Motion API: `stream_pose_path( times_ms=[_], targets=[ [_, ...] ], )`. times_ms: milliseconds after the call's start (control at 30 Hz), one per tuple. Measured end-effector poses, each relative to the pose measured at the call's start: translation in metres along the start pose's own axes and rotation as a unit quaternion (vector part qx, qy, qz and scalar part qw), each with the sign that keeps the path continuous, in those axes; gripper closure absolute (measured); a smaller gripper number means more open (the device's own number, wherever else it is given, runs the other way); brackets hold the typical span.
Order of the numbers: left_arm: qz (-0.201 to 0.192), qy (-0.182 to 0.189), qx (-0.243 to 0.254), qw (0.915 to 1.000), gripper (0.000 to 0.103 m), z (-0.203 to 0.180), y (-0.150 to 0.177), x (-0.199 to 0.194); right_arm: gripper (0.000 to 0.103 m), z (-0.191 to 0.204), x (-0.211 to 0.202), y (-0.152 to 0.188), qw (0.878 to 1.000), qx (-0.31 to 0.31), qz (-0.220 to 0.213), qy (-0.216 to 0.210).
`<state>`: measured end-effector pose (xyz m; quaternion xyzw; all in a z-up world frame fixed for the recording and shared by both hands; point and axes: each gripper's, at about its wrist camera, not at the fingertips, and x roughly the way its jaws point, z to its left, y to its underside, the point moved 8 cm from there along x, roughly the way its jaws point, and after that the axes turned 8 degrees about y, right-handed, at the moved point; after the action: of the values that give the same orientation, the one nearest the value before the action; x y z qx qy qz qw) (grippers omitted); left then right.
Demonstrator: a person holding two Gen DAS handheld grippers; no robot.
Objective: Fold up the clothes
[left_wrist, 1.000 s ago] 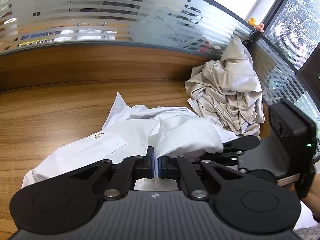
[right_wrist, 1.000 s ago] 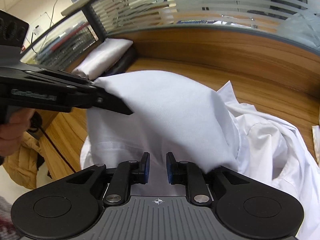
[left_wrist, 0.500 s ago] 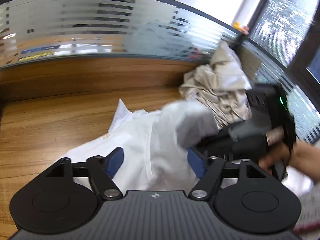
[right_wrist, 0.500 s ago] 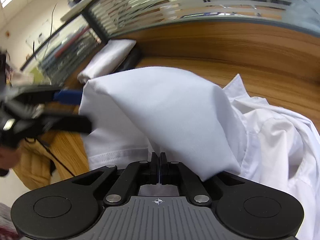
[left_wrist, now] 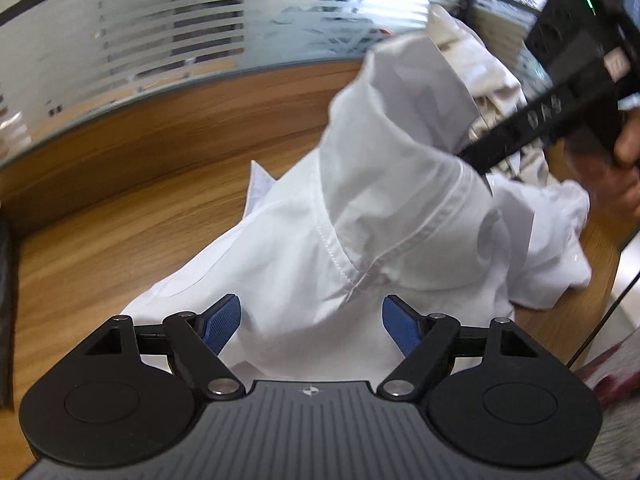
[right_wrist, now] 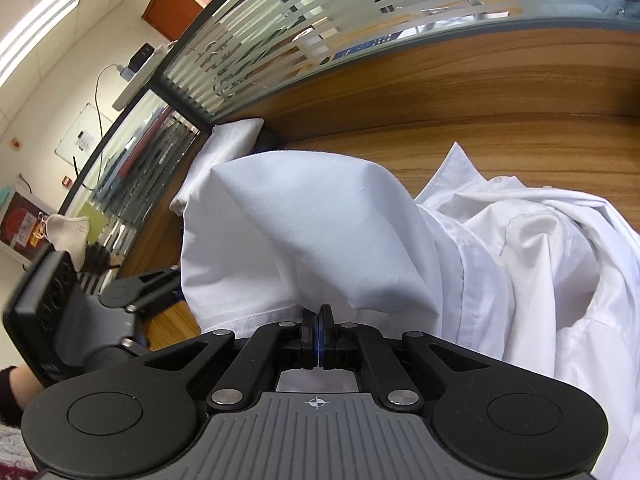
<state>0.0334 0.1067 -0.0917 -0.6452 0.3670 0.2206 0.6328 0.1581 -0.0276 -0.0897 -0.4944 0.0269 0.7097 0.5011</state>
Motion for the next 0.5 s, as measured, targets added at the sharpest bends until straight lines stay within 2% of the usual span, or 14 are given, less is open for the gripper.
stream_pose_path(
  times_ms=[33, 133, 233, 267, 367, 400, 500],
  targets=[
    [0.001, -0.002, 0.011, 0.9999, 0.021, -0.001, 0.001, 0.005, 0.100, 0.000, 0.000, 0.000, 1.000, 0.002, 0.000, -0.001],
    [0.002, -0.004, 0.033, 0.9994, 0.033, -0.004, 0.003, 0.016, 0.100, -0.001, 0.000, 0.000, 1.000, 0.009, -0.001, -0.002],
    [0.010, -0.007, 0.057, 0.9983, 0.060, -0.007, 0.007, 0.026, 0.100, -0.002, 0.001, 0.000, 1.000, 0.017, -0.001, -0.003],
    [0.014, -0.015, 0.063, 0.9978, 0.077, -0.006, 0.009, 0.029, 0.100, -0.002, 0.001, 0.000, 1.000, 0.020, -0.002, -0.003],
    [0.017, -0.029, 0.073, 0.9968, 0.093, -0.007, 0.015, 0.037, 0.100, -0.003, 0.002, 0.001, 1.000, 0.024, -0.002, -0.004],
    [0.020, -0.038, 0.078, 0.9961, 0.098, -0.008, 0.018, 0.040, 0.100, -0.003, 0.002, 0.001, 1.000, 0.025, -0.004, -0.002],
    [0.027, -0.067, 0.090, 0.9934, 0.100, -0.007, 0.024, 0.047, 0.101, 0.000, -0.003, 0.000, 1.000, 0.025, -0.011, 0.001]
  ],
)
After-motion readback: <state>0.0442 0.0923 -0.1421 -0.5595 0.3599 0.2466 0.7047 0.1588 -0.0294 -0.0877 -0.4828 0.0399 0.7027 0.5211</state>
